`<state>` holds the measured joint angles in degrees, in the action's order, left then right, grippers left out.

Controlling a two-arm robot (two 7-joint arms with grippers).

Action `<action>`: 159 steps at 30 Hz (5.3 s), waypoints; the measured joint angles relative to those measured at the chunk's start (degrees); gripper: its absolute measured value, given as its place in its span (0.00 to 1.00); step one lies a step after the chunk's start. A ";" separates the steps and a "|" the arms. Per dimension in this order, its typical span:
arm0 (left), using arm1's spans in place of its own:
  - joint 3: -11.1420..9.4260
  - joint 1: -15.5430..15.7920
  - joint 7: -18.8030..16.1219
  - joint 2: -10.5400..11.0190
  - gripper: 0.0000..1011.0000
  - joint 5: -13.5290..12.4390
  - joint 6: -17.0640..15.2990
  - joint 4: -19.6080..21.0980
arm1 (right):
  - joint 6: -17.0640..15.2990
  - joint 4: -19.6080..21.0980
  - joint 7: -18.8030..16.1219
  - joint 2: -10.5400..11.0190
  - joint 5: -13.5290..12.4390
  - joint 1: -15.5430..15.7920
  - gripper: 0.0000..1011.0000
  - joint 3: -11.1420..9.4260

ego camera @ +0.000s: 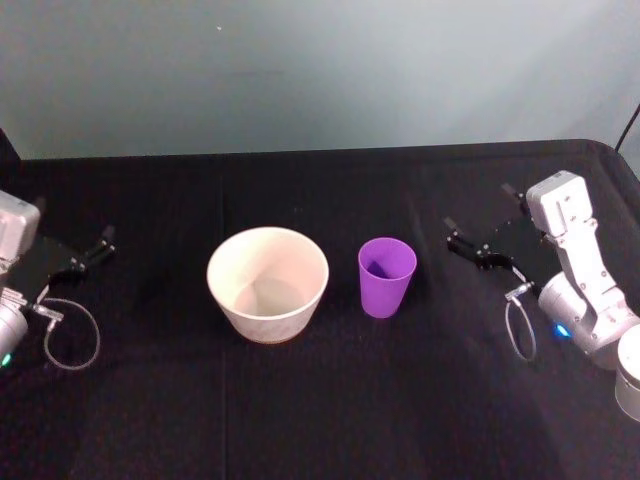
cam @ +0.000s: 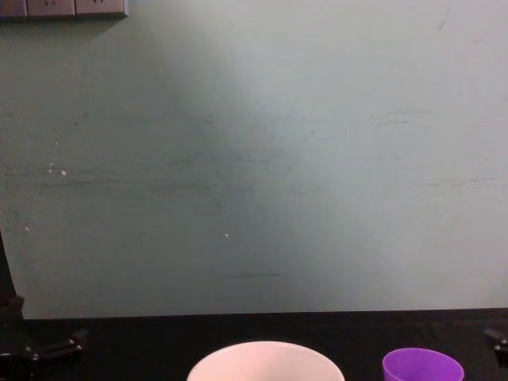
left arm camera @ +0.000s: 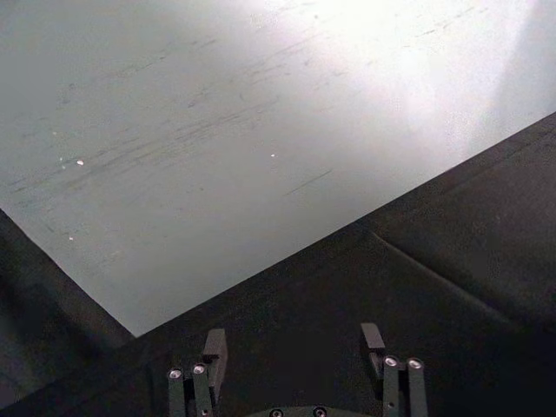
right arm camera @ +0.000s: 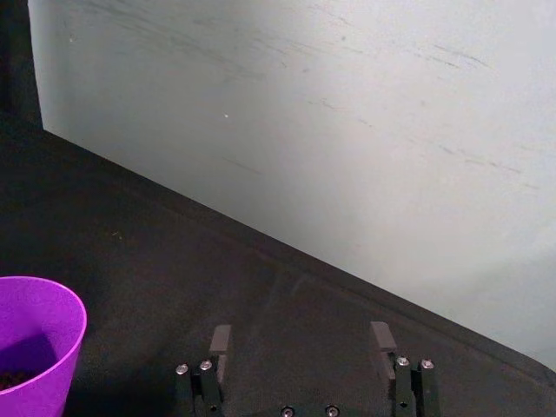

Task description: Pick up the cup and pour the mung beans from the cup into the bowl.

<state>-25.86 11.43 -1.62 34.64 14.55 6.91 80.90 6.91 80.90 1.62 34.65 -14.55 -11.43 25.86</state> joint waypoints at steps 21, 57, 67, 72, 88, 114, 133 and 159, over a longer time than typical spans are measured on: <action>0.00 0.00 0.00 0.00 0.99 0.00 0.00 0.00 | 4.46 3.88 -2.66 2.49 -1.90 5.64 0.99 -3.49; 0.00 0.00 0.00 0.00 0.99 0.00 0.00 0.00 | 9.21 -0.52 -26.79 0.08 -8.93 5.38 0.99 -1.93; 0.00 0.00 0.00 0.00 0.99 0.00 0.00 0.00 | 7.48 -2.74 -29.83 -2.91 -9.29 2.65 0.99 -1.70; 0.00 0.00 0.00 0.00 0.99 0.00 0.00 0.00 | 6.37 -3.45 -30.78 -4.12 -9.33 1.88 0.99 -1.59; 0.00 0.00 0.00 0.00 0.99 0.00 0.00 0.00 | 6.18 -6.96 -32.44 -7.22 -9.24 1.03 0.99 -3.75; 0.00 0.00 0.00 0.00 0.99 0.00 0.00 0.00 | 7.13 -8.64 -34.71 -8.51 -9.72 0.75 0.92 -4.76; 0.00 0.00 0.00 0.00 0.99 0.00 0.00 0.00 | 7.05 -8.45 -34.55 -8.42 -9.69 0.85 0.72 -4.75; 0.00 0.00 0.00 0.00 0.99 0.00 0.00 0.00 | -12.51 24.46 -25.56 1.66 -16.50 9.56 0.71 -16.98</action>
<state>-25.86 11.43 -1.62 34.65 14.55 6.91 80.90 -5.60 105.37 -23.94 36.30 -31.05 -1.87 8.88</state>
